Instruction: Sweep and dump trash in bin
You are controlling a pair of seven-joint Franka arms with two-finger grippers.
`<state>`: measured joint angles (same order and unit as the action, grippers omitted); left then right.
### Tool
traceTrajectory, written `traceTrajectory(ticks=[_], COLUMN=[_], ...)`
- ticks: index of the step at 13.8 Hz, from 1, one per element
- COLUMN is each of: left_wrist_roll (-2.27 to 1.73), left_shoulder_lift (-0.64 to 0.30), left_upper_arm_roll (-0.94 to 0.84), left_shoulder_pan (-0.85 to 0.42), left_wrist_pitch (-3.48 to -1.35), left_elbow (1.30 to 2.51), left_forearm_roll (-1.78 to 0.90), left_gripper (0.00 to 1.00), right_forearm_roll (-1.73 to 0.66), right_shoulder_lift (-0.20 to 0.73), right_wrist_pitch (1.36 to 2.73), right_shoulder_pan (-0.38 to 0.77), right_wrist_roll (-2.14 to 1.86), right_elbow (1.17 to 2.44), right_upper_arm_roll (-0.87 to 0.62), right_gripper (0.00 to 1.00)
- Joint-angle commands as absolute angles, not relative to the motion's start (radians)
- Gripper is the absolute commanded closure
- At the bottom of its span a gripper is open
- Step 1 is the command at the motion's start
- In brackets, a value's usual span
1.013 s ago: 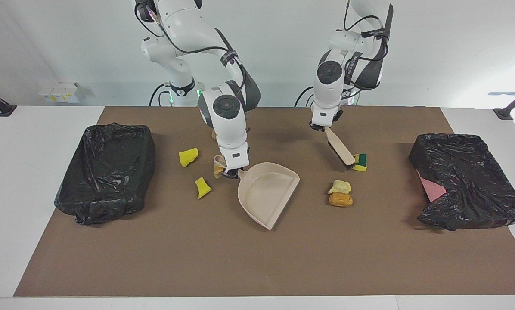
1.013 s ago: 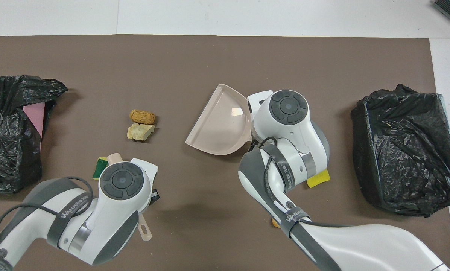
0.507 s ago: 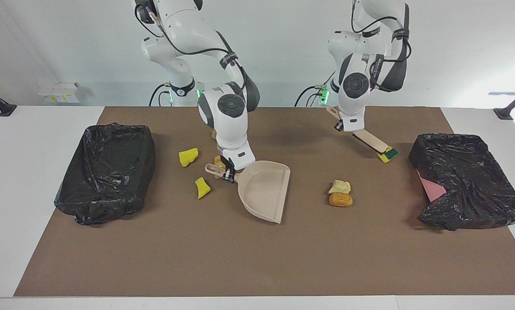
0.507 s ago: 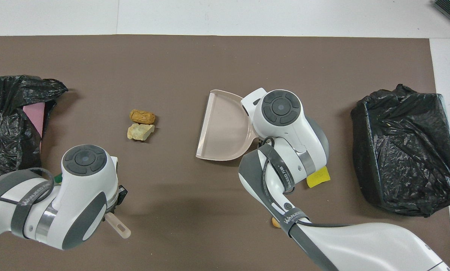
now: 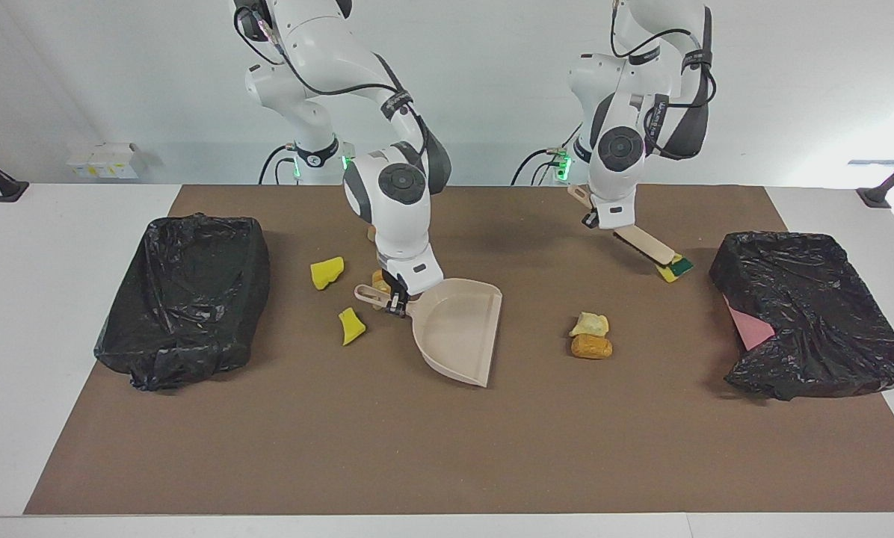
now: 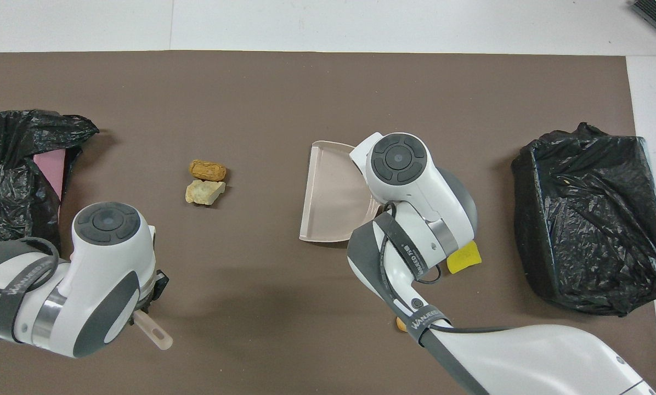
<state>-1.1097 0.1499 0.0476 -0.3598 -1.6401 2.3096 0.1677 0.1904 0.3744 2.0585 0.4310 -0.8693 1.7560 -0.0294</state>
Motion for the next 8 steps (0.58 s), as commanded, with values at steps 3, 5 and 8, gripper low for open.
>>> traceTrajectory(ticks=[3,5,8], left_wrist_roll=[-0.999,-0.971,-0.902], left_shoulder_lift=[0.241,0.236,0.187], left_upper_arm_roll=[0.040,0.040,0.031], left_shoulder_pan=[-0.217,-0.207,-0.222], left_wrist_pitch=[-1.719,-1.829,-1.966], left_elbow=[2.446,2.471,2.445], left_forearm_roll=[0.181,0.151,0.034], left_gripper=[1.00,1.00,1.00], right_forearm_roll=[0.215,0.216,0.215], right_shoulder_lift=[0.374,0.376,0.376], right_wrist_pitch=[2.037,2.037,2.039], right_shoulder_pan=[0.425,0.425,0.423], right_wrist_roll=[-0.913,-0.916,-0.916], right_elbow=[1.758,1.756,1.756], right_upper_arm_roll=[-0.035,-0.034,-0.034], right_gripper=[1.00,1.00,1.00])
